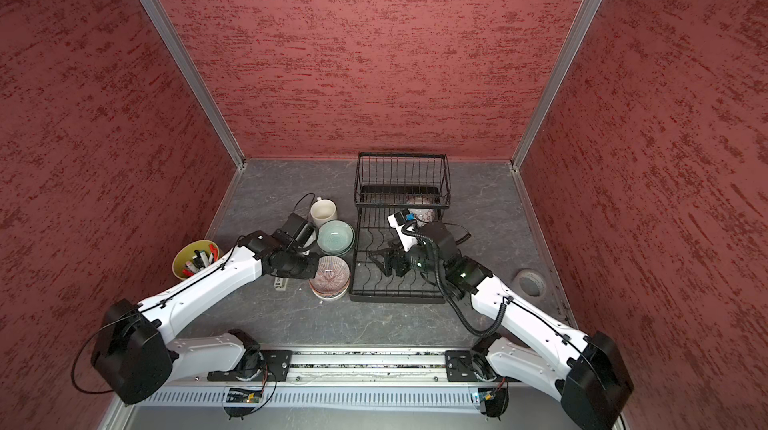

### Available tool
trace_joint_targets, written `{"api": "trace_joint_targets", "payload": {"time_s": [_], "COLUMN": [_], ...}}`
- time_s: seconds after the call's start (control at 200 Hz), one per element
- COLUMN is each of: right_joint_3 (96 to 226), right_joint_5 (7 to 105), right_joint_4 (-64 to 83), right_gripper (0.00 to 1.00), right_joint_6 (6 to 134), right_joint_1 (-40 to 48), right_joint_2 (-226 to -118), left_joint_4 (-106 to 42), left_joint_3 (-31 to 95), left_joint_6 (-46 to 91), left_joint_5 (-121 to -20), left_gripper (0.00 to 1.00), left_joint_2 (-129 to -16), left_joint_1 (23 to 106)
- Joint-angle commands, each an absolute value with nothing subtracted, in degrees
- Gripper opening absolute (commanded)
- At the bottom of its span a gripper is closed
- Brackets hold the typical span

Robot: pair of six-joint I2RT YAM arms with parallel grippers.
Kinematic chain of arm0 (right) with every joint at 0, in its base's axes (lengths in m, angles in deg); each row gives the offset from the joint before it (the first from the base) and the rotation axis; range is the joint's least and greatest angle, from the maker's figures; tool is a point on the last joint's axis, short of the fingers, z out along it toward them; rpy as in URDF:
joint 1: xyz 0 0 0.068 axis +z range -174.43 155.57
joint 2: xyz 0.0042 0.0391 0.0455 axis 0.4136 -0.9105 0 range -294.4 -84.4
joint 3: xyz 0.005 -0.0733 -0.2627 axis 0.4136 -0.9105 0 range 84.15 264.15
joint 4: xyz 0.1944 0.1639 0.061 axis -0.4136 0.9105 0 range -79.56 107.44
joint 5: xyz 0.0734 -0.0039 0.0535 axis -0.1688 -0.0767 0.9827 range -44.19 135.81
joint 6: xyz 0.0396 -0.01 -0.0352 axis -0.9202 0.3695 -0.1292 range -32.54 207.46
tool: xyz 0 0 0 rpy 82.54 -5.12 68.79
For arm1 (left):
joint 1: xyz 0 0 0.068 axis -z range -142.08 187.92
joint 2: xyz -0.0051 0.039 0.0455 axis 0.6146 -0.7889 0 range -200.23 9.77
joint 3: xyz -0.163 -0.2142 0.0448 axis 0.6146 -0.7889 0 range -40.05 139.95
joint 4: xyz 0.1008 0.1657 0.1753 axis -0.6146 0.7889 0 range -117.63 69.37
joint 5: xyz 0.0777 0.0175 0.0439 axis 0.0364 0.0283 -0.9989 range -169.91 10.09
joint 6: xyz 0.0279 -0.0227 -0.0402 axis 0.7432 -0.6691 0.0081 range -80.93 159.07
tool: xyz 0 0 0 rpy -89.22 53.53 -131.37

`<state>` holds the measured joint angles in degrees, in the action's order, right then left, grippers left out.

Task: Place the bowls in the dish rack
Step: 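Close the left gripper on the rim of the top red-striped bowl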

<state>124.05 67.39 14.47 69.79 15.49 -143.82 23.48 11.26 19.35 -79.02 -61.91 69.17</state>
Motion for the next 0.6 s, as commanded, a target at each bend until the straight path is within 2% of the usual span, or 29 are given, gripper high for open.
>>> {"api": "trace_joint_targets", "payload": {"time_s": [0.0,0.115,0.596], "right_joint_3": [123.31,122.96,123.27], "right_joint_5": [66.61,66.0,61.39], "right_joint_4": [12.63,12.48,14.27], "right_gripper": [0.84,0.84,0.84], "right_joint_6": [69.4,69.36,67.41], "right_joint_1": [15.79,15.77,15.75], "right_joint_2": [-144.0,-144.01,-144.71], "left_joint_4": [20.62,20.61,20.7], "left_joint_3": [10.76,10.8,11.54], "left_joint_6": [18.95,18.86,18.57], "left_joint_5": [-77.08,-76.69,-75.85], "left_gripper": [0.05,0.0,0.0], "left_joint_2": [-60.64,-60.04,-54.66], "left_joint_1": [69.46,69.47,69.22]}}
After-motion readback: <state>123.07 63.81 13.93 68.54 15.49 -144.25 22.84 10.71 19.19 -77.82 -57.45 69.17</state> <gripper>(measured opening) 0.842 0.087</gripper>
